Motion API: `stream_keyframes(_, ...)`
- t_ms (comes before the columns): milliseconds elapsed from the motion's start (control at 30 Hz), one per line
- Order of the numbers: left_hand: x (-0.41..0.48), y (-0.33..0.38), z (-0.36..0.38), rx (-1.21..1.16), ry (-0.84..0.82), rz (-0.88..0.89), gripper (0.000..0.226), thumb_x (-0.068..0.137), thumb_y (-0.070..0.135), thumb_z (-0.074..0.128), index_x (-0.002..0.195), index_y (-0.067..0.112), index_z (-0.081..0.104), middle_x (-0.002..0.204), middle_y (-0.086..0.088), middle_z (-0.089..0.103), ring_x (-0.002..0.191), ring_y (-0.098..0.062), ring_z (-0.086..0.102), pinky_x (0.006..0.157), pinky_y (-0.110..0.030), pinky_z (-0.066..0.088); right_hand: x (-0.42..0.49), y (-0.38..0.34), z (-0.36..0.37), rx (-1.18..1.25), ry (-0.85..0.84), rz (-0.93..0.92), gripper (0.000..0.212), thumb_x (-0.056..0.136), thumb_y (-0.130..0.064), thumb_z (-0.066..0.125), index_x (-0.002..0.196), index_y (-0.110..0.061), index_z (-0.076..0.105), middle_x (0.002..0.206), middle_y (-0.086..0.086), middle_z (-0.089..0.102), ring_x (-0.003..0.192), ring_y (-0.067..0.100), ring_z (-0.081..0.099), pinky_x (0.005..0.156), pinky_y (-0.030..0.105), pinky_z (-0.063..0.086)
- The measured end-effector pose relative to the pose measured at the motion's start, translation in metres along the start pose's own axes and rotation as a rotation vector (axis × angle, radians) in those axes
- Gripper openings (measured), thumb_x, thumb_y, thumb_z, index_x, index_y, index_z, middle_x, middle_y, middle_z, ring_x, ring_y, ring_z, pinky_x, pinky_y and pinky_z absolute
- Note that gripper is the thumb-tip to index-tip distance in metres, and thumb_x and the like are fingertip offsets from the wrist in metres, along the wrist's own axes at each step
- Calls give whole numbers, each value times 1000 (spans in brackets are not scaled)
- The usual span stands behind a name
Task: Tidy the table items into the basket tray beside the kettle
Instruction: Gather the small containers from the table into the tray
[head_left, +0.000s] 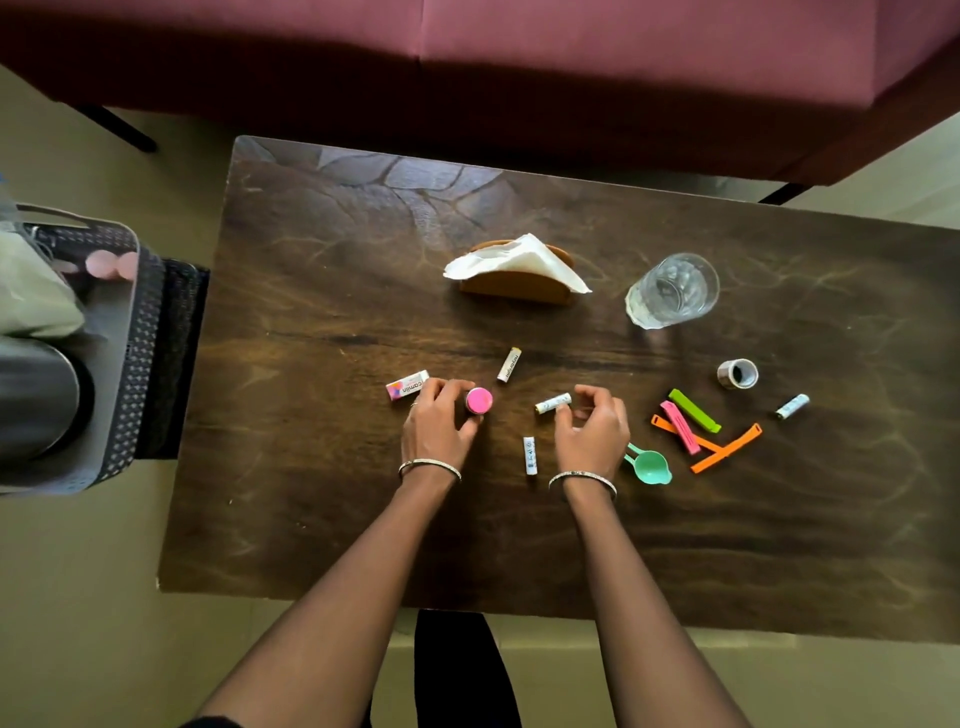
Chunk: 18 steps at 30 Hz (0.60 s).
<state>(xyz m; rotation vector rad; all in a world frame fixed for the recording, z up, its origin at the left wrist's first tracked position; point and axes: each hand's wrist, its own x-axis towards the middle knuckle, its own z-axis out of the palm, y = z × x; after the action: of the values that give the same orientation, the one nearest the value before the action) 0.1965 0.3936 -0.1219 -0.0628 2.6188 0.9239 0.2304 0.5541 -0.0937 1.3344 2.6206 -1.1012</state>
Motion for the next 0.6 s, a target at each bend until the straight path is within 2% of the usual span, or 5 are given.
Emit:
stream_keyframes(233,-5,-1,-6,-112,139,49,32,71,23,78,100,20,63,99,6,66,89,-14,63,78,-33,51,3,-9,12,-2,12,-47,12,91,-10,66,101,-9,71,103,9,64,82,17,63,79,28,52)
stream_keyframes(367,-13,-9,-23,-226,229,8,35,66,24,80,95,20,60,93,8,70,83,-8,67,79,-26,51,2,-26,28,1,-79,-120,10,90,-12,67,96,-6,73,92,7,69,74,11,57,68,1,38)
stream_keyframes(400,-16,-12,-29,-245,257,-6,36,66,23,81,94,21,60,91,9,70,81,-5,67,77,-23,51,3,-31,32,4,-103,-108,10,90,-14,68,95,-7,72,90,6,70,72,12,58,67,2,39)
stream_keyframes(500,-20,-22,-48,-272,359,-62,35,67,25,83,94,24,59,88,14,69,76,2,67,71,-17,50,5,-45,44,14,-157,-94,9,88,-20,71,88,-12,68,79,1,70,69,15,62,74,29,54)
stream_keyframes(600,-21,-35,-68,-280,463,-129,33,69,24,84,92,22,61,84,13,69,71,2,66,64,-20,51,2,-62,59,-37,-357,-264,12,84,-18,76,93,-17,68,86,-2,69,75,12,64,79,30,55)
